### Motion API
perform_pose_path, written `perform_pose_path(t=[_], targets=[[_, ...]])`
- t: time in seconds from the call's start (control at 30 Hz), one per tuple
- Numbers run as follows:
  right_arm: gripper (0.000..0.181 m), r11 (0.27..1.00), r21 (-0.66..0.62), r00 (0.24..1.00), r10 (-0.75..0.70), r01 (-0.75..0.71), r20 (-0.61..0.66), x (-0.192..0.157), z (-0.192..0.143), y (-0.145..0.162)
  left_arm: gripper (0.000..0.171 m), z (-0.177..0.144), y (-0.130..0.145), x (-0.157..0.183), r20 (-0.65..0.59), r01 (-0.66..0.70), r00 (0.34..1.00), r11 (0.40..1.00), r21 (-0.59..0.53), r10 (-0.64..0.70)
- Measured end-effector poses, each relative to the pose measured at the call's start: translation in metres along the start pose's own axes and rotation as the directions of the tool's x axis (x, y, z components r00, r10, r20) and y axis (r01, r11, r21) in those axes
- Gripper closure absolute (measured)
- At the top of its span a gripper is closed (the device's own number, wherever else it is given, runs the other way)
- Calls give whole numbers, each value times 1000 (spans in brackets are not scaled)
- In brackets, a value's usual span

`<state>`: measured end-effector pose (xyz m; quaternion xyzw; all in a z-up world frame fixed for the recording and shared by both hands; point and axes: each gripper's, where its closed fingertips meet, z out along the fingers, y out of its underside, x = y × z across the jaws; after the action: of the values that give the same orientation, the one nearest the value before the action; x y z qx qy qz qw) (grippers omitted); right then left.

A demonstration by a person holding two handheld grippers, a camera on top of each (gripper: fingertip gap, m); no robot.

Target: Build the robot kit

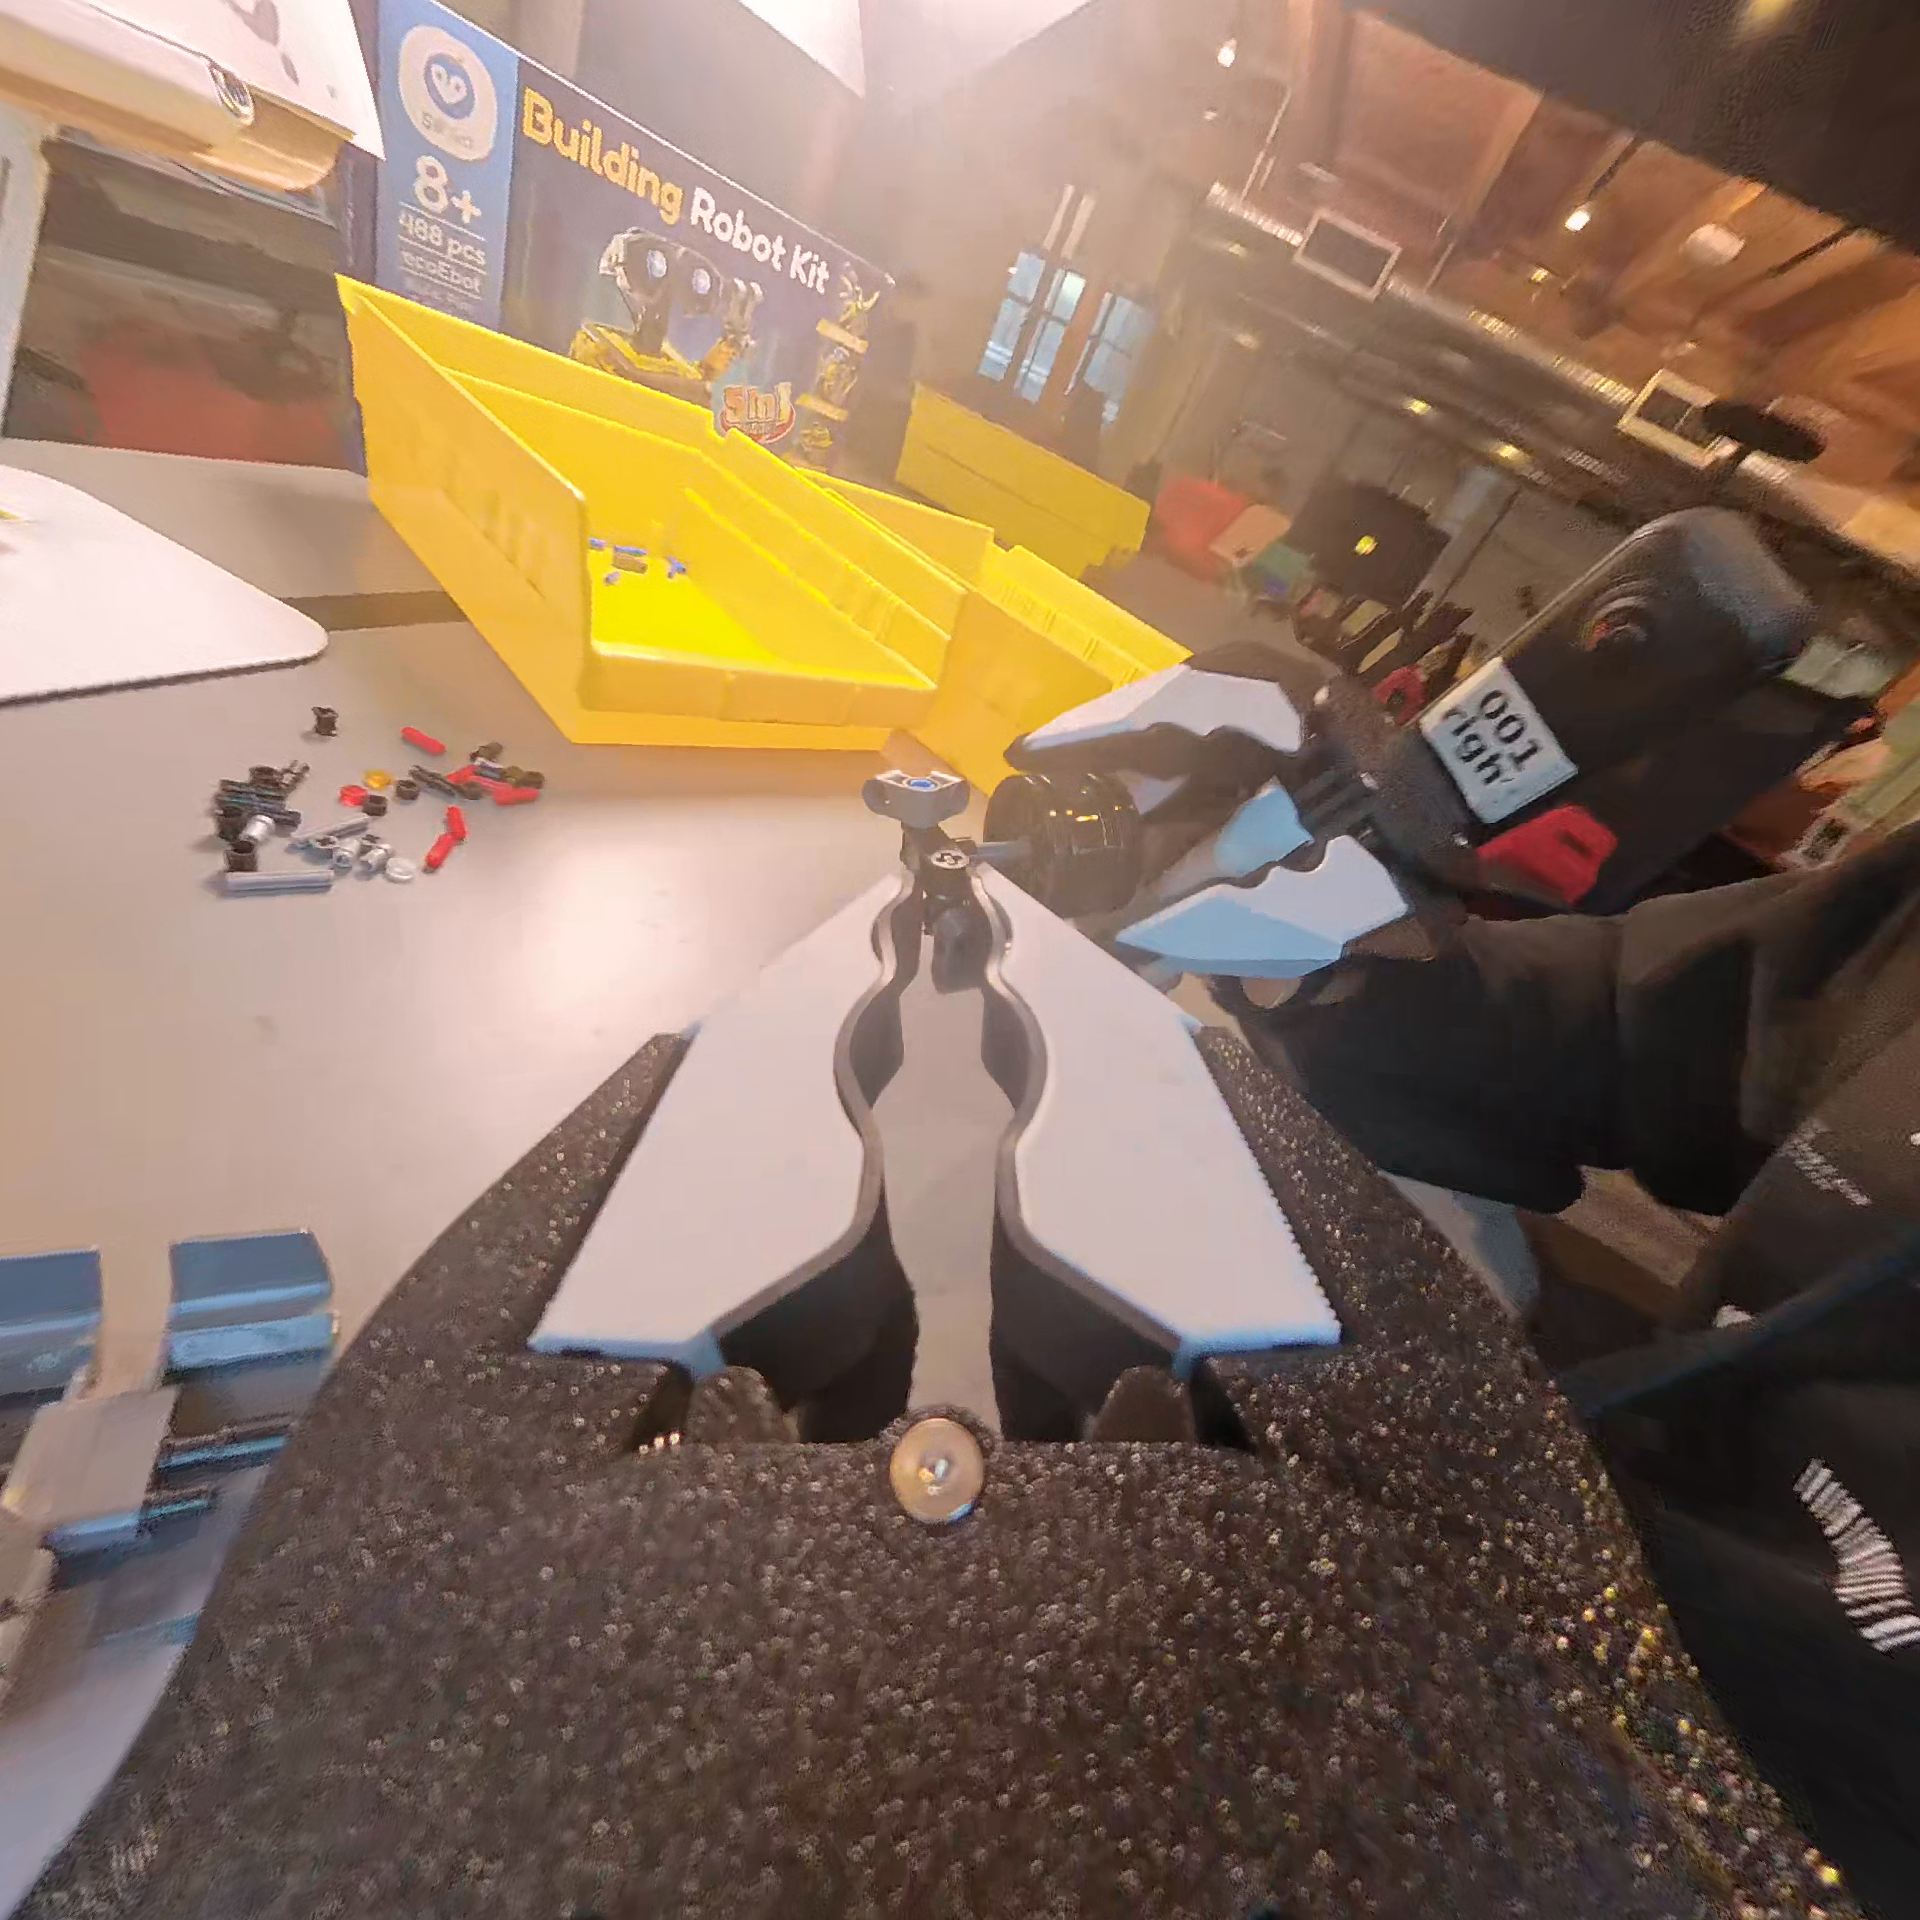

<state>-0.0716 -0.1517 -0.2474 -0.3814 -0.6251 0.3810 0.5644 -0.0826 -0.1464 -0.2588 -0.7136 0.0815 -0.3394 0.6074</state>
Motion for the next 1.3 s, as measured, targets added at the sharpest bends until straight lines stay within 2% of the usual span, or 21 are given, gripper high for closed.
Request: perform_pose_path(t=[0.1, 0.33, 0.53, 0.67, 0.8, 1.1, 1.3], targets=[[149, 998, 18, 998, -59, 60, -14, -1, -3, -4, 165, 1, -2, 6, 29, -83, 996, 997, -5, 83], [149, 990, 133, 997, 49, -56, 57, -1, -11, -18, 163, 0, -9, 19, 71, -269, 961, 963, 8, 267], [149, 992, 118, 997, 43, -51, 71, -5, -9, -16, 163, 0, -5, 17, 93, -330, 938, 943, -49, 334], [150, 997, 78, 998, -23, 18, 59, -9, -7, -14, 164, 0, 1, 15, 58, -256, 964, 964, -67, 260], [150, 997, 47, 996, -69, 67, 48, -11, -6, -7, 165, 0, 4, 13, -1, -63, 998, 998, -30, 63], [150, 992, 42, 991, -123, 121, 44, -15, -6, -8, 166, 3, 12, 14, -53, 81, 995, 996, -36, -83], [150, 989, -13, 988, -143, 144, 61, -15, -3, 5, 167, 3, 15, 6, -49, 181, 982, 983, -32, -183]])
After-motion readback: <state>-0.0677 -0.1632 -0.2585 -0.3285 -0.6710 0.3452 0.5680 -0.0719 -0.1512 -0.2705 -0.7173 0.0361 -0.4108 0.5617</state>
